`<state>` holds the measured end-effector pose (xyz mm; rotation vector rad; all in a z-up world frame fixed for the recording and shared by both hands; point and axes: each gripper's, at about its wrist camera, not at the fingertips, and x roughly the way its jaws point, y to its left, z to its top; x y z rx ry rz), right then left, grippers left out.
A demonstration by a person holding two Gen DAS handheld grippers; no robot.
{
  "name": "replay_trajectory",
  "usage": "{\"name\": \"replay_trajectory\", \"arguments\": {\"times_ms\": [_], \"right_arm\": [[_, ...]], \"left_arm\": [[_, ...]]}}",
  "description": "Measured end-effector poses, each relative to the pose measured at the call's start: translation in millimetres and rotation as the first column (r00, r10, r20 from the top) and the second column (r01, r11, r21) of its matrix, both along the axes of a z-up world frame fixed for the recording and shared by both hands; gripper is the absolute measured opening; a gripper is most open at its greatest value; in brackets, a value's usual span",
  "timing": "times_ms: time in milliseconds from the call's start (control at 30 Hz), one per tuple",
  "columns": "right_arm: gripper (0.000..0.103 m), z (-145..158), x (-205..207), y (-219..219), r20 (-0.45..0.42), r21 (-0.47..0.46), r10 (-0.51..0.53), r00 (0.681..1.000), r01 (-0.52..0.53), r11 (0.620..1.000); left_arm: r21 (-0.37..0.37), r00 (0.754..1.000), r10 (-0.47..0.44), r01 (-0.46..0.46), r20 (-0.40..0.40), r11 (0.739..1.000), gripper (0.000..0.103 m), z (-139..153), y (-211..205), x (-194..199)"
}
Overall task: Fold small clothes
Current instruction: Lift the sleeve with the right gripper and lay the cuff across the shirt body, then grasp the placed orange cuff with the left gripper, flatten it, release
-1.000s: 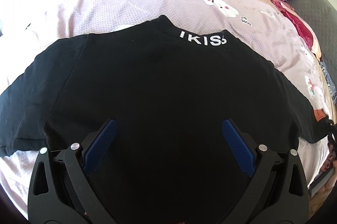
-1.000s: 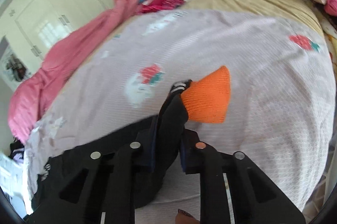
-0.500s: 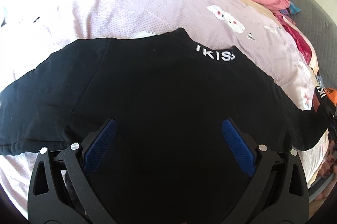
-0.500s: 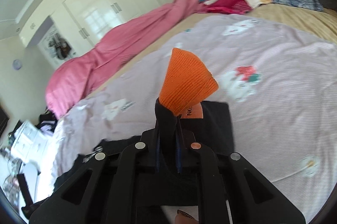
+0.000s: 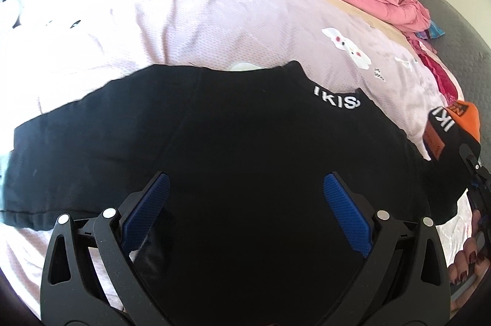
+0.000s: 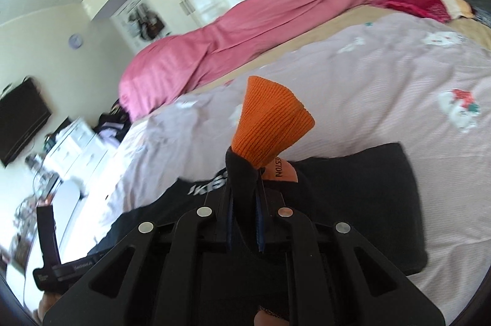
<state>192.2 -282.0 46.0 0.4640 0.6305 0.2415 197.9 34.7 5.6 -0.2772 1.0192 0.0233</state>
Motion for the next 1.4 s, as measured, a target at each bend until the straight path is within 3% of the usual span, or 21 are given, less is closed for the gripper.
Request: {"name": "replay_trajectory", "arguments": {"times_ms": [267,567,867,967,1100,1267,1367,1400], "right_arm": [[0.010,-4,9,62,-0.015,-0.035,0.144,0.989,-0.145,0.989],[0.010,-17,10,111,-0.039,-0.087,0.242,0.970,-0.244,0.966],[0.013,-33,3,153,-0.073,-0.162,0.336,0.939,-0.343,0.925],[0.022,-35,-1,162,-0.080,-0.188,0.362,0.929,-0.371,0.910],[0.045,-34,-12,168,-0.092,-0.171,0.428,0.899,-0.438,0.882],[0.047,-30,-29,160,-0.100,-0.182,0.454,0.886,-0.465,0.867],[0.048,-30,-33,139,-0.117,-0.161,0.412,0.904,-0.426,0.890],[0.049,-30,-34,127,-0.125,-0.145,0.386,0.914,-0.402,0.904]], "left_arm": [[0.010,1.000,0.029,-0.029,0.004,1.000,0.094,1,19,-3],[-0.032,0.998,0.069,-0.069,0.009,0.997,0.094,2,43,-7],[-0.222,0.996,0.077,-0.064,0.054,0.973,0.094,3,63,-11],[-0.274,0.997,0.063,-0.046,0.054,0.960,0.094,0,63,-10],[-0.352,0.997,0.055,-0.032,0.055,0.935,0.094,-5,61,-9],[-0.395,0.999,0.020,-0.002,0.042,0.919,0.093,-13,52,-6],[-0.418,1.000,0.000,0.007,0.016,0.908,0.081,-23,46,-4],[-0.423,1.000,-0.004,0.007,0.008,0.906,0.073,-26,44,-4]]}}
